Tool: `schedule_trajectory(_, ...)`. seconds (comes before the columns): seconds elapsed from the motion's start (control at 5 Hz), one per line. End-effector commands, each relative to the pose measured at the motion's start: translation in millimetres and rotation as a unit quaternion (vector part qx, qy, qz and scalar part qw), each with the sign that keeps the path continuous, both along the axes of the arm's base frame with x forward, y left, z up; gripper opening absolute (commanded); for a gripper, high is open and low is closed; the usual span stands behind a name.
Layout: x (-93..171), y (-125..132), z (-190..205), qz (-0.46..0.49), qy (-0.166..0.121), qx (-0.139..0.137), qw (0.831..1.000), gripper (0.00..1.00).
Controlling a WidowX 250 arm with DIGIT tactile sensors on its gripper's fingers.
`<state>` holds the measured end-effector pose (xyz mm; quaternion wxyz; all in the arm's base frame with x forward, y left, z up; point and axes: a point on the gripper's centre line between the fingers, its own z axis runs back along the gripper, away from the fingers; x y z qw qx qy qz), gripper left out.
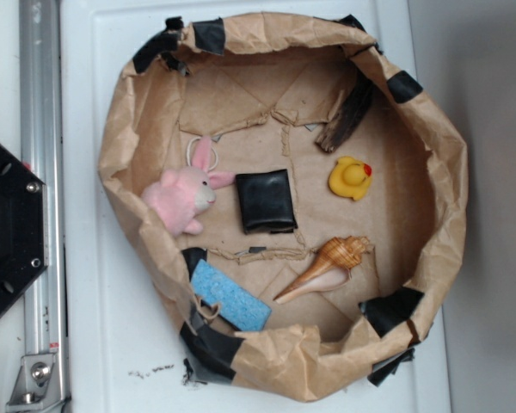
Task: Grab the yellow duck.
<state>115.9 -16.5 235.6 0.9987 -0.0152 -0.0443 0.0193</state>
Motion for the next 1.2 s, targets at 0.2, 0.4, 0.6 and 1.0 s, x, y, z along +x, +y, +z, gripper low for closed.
schedule_trajectory(0.2,50.0,7.4,-16.1,0.057,-0.010,0.084,0.995,1.00)
schedule_trajectory(0.4,99.9,18.7,-30.0,0.150,-0.127,0.063,0.978,1.00)
schedule_trajectory(0.6,147.2,37.0,-71.6,0.252,-0.162,0.037,0.953,1.00)
schedule_trajectory(1.0,191.7,51.4,-144.7,0.351,-0.134,0.040,0.926,1.00)
